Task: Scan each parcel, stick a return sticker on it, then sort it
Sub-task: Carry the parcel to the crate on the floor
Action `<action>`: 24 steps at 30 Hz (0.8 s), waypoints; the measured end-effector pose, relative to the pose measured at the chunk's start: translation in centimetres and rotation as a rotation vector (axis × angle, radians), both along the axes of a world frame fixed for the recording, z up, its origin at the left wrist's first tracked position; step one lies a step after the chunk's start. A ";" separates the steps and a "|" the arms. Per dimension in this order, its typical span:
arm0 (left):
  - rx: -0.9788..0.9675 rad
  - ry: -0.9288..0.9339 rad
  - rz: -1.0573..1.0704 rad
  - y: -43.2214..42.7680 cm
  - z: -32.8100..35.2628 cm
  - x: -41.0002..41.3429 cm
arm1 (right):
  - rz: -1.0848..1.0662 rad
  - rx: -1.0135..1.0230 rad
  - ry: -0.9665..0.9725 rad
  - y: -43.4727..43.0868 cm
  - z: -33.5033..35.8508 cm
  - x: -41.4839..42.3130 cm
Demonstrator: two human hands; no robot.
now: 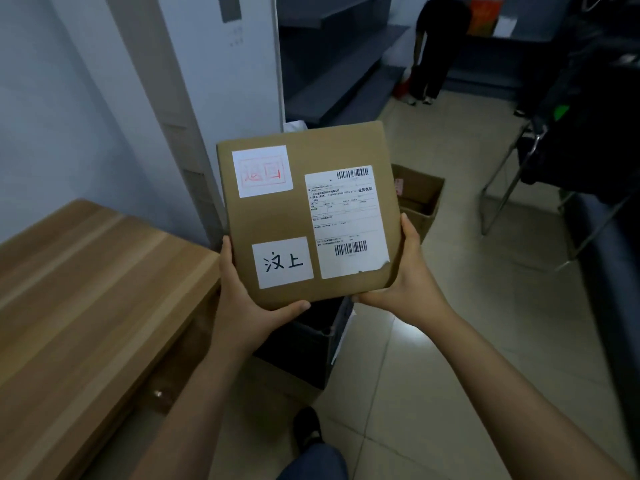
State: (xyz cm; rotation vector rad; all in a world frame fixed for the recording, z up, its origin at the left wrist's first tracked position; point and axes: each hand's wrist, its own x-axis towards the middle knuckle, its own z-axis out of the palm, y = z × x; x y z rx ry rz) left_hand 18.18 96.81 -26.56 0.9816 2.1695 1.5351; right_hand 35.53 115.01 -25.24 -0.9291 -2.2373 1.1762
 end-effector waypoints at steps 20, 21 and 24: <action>-0.028 -0.044 0.174 23.2 -1.8 -13.0 | 0.230 -0.014 -0.095 27.0 -1.6 -17.3; -0.030 -0.054 0.214 24.1 -2.3 -13.2 | 0.272 -0.016 -0.106 28.4 -2.1 -18.5; -0.078 -0.139 0.380 26.1 -4.0 -13.1 | 0.430 -0.050 -0.156 31.9 -4.1 -22.0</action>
